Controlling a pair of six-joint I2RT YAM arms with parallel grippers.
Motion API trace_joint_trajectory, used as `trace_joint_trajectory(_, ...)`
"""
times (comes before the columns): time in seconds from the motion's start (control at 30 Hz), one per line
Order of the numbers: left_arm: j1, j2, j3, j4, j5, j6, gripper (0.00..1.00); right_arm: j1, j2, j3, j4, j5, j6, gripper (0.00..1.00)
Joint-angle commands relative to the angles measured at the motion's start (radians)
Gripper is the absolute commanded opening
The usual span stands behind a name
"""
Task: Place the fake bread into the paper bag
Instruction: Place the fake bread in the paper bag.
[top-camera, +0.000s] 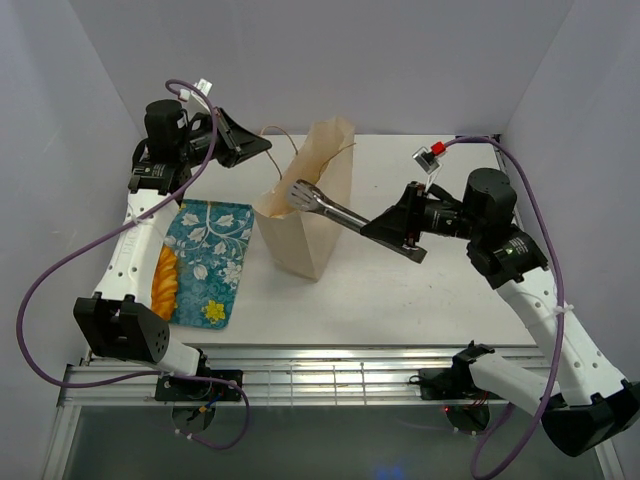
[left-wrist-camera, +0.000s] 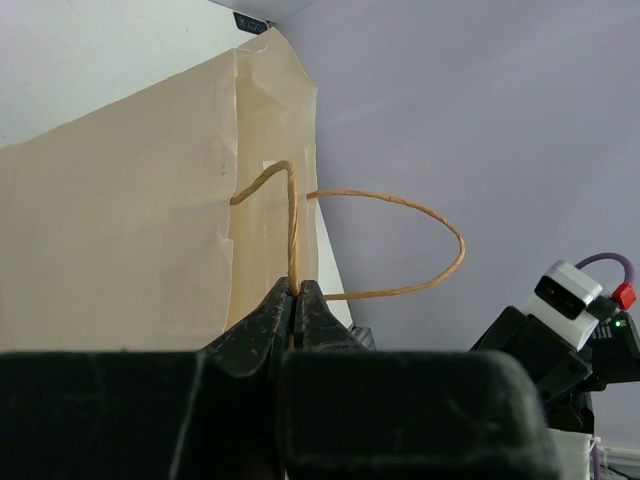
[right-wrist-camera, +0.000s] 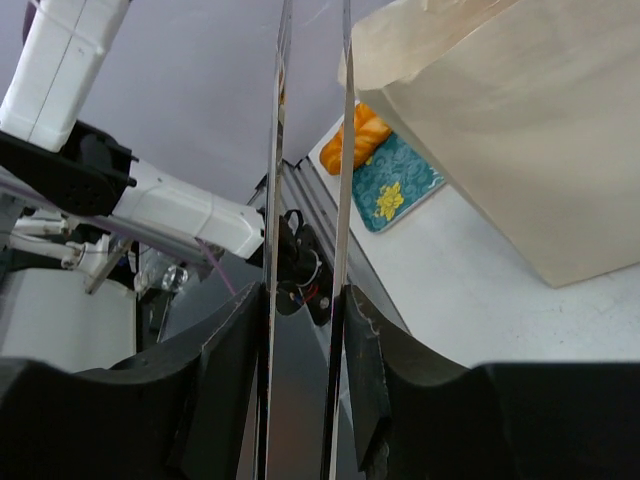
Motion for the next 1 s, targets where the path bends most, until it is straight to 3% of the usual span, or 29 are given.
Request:
trace_joint_trajectory(0.0,0.005,-0.060,-0.018,0.012,0.008,-0.001,0.16,0.061,-0.032,0.008,-0.014,-0.009,-0.056,0.43)
trace_joint_trajectory(0.03,0.005,-0.068,-0.026,0.011,0.000,-0.003,0.30,0.069,-0.034,0.015,-0.025,-0.003,-0.058,0.43)
trace_joint_trajectory(0.07,0.005,-0.076,-0.031,0.011,-0.008,-0.003,0.61,0.084,-0.038,0.021,-0.032,0.009,-0.064,0.42)
trace_joint_trajectory(0.17,0.005,-0.103,-0.032,0.003,-0.034,0.012,0.98,0.116,-0.040,0.038,-0.069,0.027,-0.090,0.42)
trace_joint_trajectory(0.43,0.005,-0.227,-0.031,-0.081,-0.172,0.057,0.98,0.227,-0.031,0.040,-0.097,0.090,-0.113,0.42)
trace_joint_trajectory(0.67,0.005,-0.466,-0.026,-0.336,-0.679,0.058,0.98,0.407,0.070,0.086,-0.056,0.199,-0.119,0.42)
trace_joint_trajectory(0.8,0.005,-0.623,-0.072,-0.397,-0.854,0.058,0.98,0.526,0.165,0.120,-0.011,0.274,-0.131,0.42)
trace_joint_trajectory(0.97,0.005,-0.737,-0.097,-0.515,-0.871,0.046,0.98,0.632,0.306,0.101,0.140,0.342,-0.090,0.41)
